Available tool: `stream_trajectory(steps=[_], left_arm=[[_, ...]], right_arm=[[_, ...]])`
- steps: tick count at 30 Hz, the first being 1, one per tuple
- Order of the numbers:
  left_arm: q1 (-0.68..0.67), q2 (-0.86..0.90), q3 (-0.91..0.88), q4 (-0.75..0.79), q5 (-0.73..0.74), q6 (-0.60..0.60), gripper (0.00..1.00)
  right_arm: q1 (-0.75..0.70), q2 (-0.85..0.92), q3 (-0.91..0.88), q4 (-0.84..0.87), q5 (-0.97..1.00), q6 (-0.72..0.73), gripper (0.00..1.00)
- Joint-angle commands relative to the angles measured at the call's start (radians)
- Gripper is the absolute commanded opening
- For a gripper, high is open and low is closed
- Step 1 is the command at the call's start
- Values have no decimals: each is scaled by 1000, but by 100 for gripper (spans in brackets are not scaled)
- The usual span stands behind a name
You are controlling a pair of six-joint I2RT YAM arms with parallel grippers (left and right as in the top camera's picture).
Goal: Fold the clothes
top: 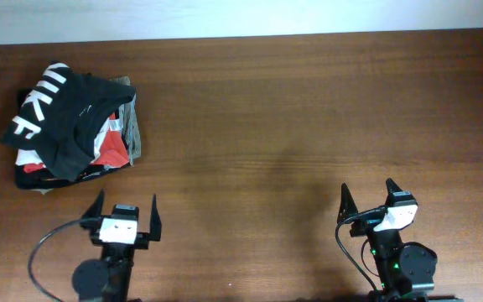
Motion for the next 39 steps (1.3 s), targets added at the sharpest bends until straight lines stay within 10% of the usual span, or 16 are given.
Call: stream_trajectory(steps=[1,39], left_arm=[[-3,-10,-60,58,-26,12,99],[-3,-9,-82,109,-49,11,99]], right_arm=[[-5,-6,-6,-2,-5,11,99],[-5,-6,-6,-2,-5,11,99]])
